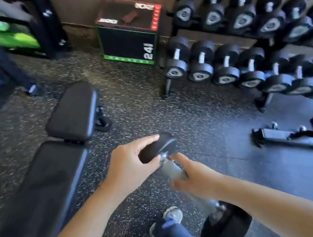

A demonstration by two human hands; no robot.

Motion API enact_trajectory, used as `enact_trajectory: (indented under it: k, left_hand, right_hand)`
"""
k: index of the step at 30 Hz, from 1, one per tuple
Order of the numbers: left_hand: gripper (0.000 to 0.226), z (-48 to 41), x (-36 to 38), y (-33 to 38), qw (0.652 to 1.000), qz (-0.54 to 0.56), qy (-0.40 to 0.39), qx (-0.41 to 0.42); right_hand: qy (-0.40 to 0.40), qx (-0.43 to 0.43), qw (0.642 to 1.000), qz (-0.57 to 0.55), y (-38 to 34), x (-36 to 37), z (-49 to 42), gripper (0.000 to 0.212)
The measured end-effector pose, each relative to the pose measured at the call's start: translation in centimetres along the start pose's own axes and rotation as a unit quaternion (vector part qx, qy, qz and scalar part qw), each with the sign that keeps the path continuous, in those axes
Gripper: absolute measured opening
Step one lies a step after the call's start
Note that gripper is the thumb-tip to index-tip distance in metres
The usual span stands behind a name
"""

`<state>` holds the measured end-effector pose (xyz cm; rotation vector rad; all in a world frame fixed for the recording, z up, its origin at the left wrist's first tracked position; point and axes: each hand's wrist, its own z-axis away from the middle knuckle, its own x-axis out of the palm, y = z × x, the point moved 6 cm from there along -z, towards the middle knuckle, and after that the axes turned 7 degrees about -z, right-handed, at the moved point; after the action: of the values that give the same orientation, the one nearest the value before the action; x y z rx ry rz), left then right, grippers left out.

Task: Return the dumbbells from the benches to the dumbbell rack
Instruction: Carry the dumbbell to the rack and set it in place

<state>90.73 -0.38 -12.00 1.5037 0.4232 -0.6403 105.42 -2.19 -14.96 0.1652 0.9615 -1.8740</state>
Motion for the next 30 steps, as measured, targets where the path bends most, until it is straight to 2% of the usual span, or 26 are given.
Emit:
enact_trajectory:
  k: [6,10,13,20,24,30]
  left_hand:
    - [0.046,-8.0,9.7,7.8,0.994,0.059,-0.072,0.050]
    - [0.043,-12.3,14.2,11.3,0.986,0.067,-0.124,0.088]
    - [0.039,-15.9,17.0,13.5,0.979,0.075,-0.154,0.107]
    - [0.045,-27.8,21.9,17.8,0.959,0.101,-0.214,0.155]
    - [0.043,-36.4,23.6,21.3,0.939,0.114,-0.257,0.197]
    - [0.039,-46.4,26.1,25.9,0.913,0.117,-0.316,0.232]
  right_hand:
    - [0.089,0.058,0.992,-0.069,9.9,-9.4,1.6,0.059]
    - [0.111,0.092,0.985,-0.091,14.0,-13.5,2.3,0.058]
    - [0.109,0.116,0.983,-0.094,16.1,-16.6,1.8,0.056]
    - [0.154,0.165,0.966,-0.124,20.1,-26.7,-2.4,0.053]
    - [0.208,0.187,0.945,-0.168,20.9,-33.7,-5.2,0.057]
    - [0.239,0.204,0.917,-0.244,22.2,-41.7,-7.6,0.067]
